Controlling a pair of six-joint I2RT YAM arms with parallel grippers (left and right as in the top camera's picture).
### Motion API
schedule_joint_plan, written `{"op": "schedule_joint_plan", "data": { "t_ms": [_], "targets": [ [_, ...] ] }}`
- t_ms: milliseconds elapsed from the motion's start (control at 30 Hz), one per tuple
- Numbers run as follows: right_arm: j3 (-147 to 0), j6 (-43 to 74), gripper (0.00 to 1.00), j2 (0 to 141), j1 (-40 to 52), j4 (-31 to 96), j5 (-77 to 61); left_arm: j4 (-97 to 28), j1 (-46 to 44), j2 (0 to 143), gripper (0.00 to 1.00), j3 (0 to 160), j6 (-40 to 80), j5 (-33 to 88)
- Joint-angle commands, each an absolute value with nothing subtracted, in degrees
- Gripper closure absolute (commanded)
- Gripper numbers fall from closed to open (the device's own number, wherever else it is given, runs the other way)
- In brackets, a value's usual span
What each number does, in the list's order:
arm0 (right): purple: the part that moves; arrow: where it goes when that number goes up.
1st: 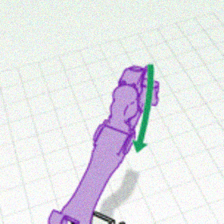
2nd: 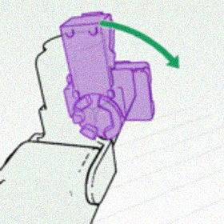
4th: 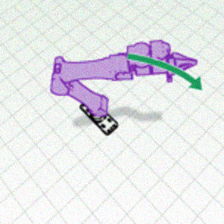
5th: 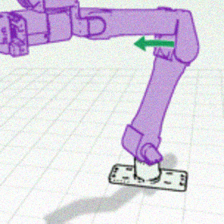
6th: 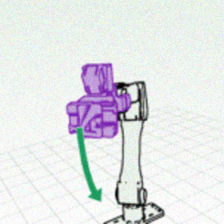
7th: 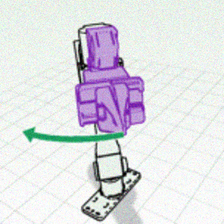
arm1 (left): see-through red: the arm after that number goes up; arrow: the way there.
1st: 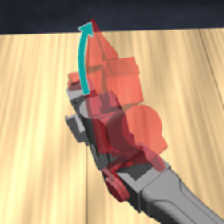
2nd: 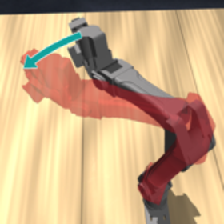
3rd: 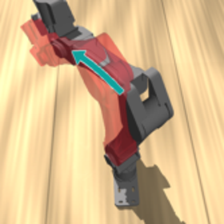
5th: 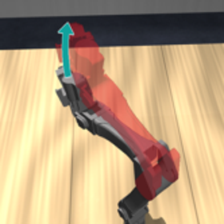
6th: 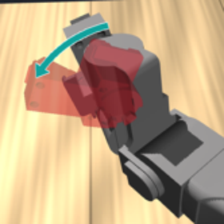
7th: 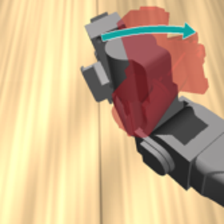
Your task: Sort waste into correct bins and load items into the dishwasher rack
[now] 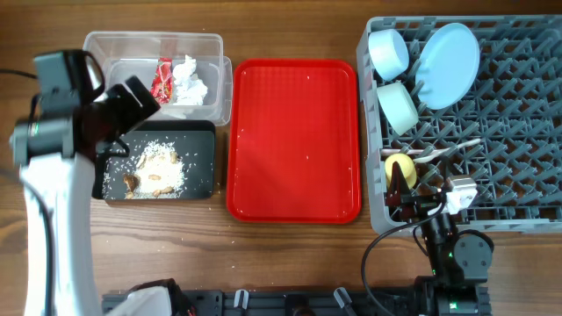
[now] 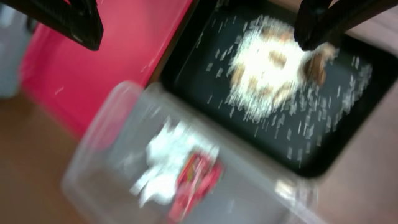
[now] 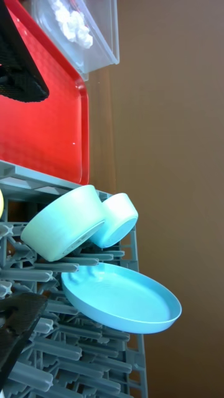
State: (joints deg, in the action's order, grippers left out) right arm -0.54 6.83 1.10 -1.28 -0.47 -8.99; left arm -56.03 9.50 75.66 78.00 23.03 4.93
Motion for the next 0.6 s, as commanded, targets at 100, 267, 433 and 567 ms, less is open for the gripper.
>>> {"op": "schedule_joint_plan", "data": {
  "t_ms": [100, 267, 433, 567],
  "targets": [
    [-0.3, 7.6, 0.0, 0.3, -1.1, -0.8, -10.0, -33.1, 8.6, 55.3, 0.0, 59.0, 14.6, 12.4],
    [-0.3, 7.6, 0.0, 0.3, -1.1, -0.8, -10.0, -14.0, 6.7, 38.9, 0.0, 37.8, 14.1, 13.5],
    [-0.3, 7.6, 0.0, 0.3, -1.1, -0.8, -10.0, -3.8, 4.8, 23.5, 0.0, 19.6, 14.1, 13.4],
    [-0.3, 7.7, 0.0, 0.3, -1.1, -0.8, -10.0, -0.3, 3.4, 11.7, 0.0, 8.7, 14.2, 13.0]
  ]
}}
